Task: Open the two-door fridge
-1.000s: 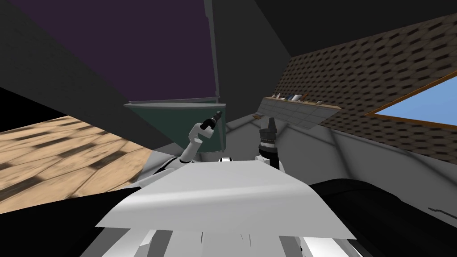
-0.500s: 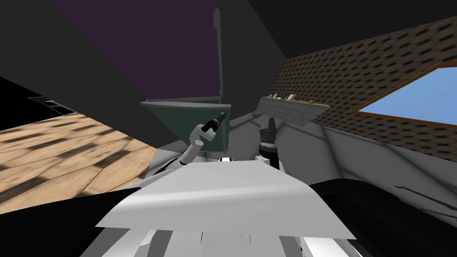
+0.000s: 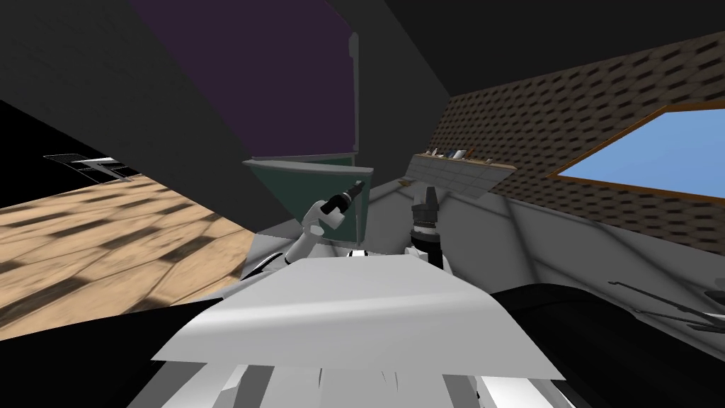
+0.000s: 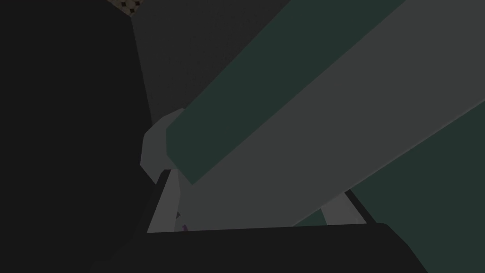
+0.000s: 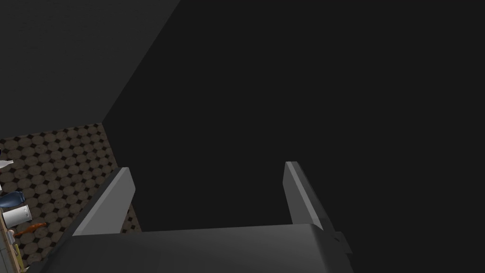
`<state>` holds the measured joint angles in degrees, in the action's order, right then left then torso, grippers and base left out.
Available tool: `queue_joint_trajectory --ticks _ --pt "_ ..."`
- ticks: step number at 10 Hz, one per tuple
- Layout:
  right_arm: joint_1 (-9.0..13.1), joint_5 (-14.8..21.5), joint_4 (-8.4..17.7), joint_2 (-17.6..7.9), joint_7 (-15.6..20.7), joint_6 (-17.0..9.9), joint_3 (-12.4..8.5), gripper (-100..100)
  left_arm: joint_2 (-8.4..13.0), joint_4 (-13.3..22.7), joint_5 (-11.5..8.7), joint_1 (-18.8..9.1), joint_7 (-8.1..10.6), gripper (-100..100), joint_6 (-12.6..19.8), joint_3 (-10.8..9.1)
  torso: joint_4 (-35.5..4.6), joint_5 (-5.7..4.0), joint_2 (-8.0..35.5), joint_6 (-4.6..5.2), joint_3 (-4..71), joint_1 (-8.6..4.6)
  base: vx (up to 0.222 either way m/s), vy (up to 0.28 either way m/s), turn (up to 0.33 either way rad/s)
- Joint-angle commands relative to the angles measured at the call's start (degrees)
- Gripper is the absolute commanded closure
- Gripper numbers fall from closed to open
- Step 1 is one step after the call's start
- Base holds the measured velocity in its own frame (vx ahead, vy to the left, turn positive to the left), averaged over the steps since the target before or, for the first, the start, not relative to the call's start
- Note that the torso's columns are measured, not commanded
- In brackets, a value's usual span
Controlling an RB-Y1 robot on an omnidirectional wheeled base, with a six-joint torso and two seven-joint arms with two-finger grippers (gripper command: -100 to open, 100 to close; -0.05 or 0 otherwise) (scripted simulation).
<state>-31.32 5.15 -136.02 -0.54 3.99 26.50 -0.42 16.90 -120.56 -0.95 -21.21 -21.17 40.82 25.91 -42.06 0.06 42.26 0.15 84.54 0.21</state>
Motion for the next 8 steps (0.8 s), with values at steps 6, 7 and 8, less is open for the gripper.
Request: queue_joint_trajectory --ticks 6,7,8 --pt "0.0 0.0 0.0 0.0 0.0 0.0 0.0 0 0.89 -8.6 -3.55 1.94 -1.41 100 2.38 8.33 -0.19 0.07 -0.06 -0.34 0.09 0.16 -0.135 0.224 -0.046" --pt "0.0 0.0 0.0 0.0 0.0 0.0 0.0 0 0.89 -8.6 -3.55 1.94 -1.41 100 2.38 8.33 -0.11 0.06 -0.04 -0.25 0.05 0.1 -0.138 0.187 -0.037" --pt "0.0 0.0 0.0 0.01 0.0 0.0 0.01 0 1.04 -10.09 -4.1 2.35 -1.65 100 2.61 9.79 -0.16 0.04 -0.1 -0.32 0.11 -0.02 -0.167 0.198 -0.017"
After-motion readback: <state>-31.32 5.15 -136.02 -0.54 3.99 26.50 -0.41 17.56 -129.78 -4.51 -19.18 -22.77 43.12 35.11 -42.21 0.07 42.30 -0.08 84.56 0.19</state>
